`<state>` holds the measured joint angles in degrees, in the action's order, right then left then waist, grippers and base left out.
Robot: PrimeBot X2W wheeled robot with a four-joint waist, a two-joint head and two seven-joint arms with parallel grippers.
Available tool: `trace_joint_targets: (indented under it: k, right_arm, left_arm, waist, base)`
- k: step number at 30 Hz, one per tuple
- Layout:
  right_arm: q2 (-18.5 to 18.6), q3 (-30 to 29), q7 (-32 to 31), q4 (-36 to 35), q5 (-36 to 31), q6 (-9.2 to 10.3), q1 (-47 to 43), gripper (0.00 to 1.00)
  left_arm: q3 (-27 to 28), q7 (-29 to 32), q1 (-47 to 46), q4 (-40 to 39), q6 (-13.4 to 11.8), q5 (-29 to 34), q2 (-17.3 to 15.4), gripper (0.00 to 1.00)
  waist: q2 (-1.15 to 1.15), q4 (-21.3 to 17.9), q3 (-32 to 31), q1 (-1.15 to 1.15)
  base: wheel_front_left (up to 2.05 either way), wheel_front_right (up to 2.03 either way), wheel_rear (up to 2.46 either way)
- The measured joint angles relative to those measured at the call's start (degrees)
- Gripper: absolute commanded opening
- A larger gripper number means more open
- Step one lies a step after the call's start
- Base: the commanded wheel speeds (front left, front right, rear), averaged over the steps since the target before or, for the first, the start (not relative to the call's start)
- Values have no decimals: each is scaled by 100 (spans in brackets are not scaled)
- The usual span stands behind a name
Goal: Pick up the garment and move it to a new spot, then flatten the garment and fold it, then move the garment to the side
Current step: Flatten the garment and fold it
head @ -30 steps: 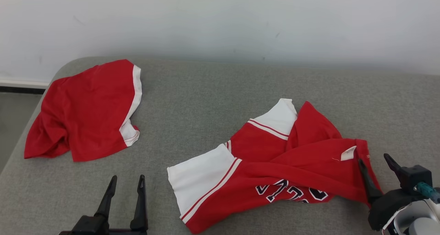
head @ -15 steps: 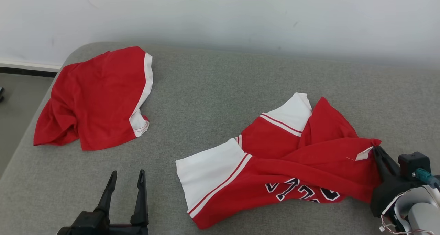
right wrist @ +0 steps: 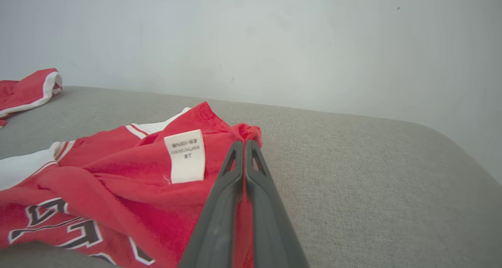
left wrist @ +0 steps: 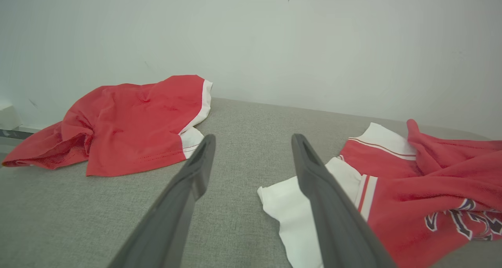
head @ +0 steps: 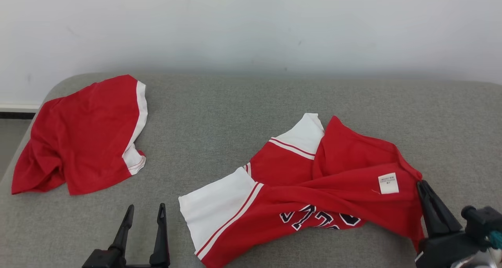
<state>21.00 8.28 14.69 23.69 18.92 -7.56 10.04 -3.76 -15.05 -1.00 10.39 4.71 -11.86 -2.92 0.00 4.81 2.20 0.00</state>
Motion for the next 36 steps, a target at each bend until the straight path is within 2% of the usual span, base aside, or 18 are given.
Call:
trace_joint_targets:
  k: [4, 7, 13, 14, 15, 19, 27, 32, 36]
  right_arm:
    - [69, -23, 4, -723, 255, 0, -769, 0]
    - [48, -259, 21, -1103, 368, 0, -1279, 0]
    - [-7, -553, 22, -1117, 614, 0, -1863, 1]
    - [-11, -555, 23, -1048, 636, 0, -1887, 33]
    - [-22, -560, 23, -985, 637, 0, -1906, 98]
    - [-136, -595, 25, -948, 578, 0, -1903, 100]
    - [-528, -1007, 30, -1621, 234, 0, -1825, 100]
    - [-832, -1056, 30, -1864, 96, 0, -1876, 100]
    - [-927, -1015, 30, -1872, -12, 0, -1879, 100]
  left_arm:
    - [-31, 0, 20, 4, 0, -25, 1, 100]
    - [-32, 0, 47, 3, 0, -26, 0, 100]
    - [-29, 0, 79, 13, 8, -26, 0, 100]
    - [-26, 0, 80, 21, 8, -26, 0, 100]
    - [-26, 0, 82, 30, 9, -26, 0, 100]
    - [-37, 0, 105, 55, 30, -25, 0, 100]
    - [16, 0, 119, 51, 44, 40, 0, 100]
    - [59, 0, 121, 30, 69, 93, 0, 100]
    - [159, 0, 135, 31, 90, 132, -2, 100]
  waist:
    - [0, -156, -65, 0]
    - [0, -240, -96, 0]
    - [0, -308, -121, 0]
    - [0, -310, -127, 0]
    - [0, -311, -133, 0]
    - [0, -302, -180, 0]
    - [0, -247, -249, 0]
    - [0, -171, -266, 0]
    - [0, -173, -254, 0]
  base:
    - [0, 0, 0]
    - [0, 0, 0]
    - [0, 0, 0]
    - [0, 0, 0]
    - [0, 0, 0]
    - [0, 0, 0]
    - [0, 0, 0]
    - [0, 0, 0]
    - [0, 0, 0]
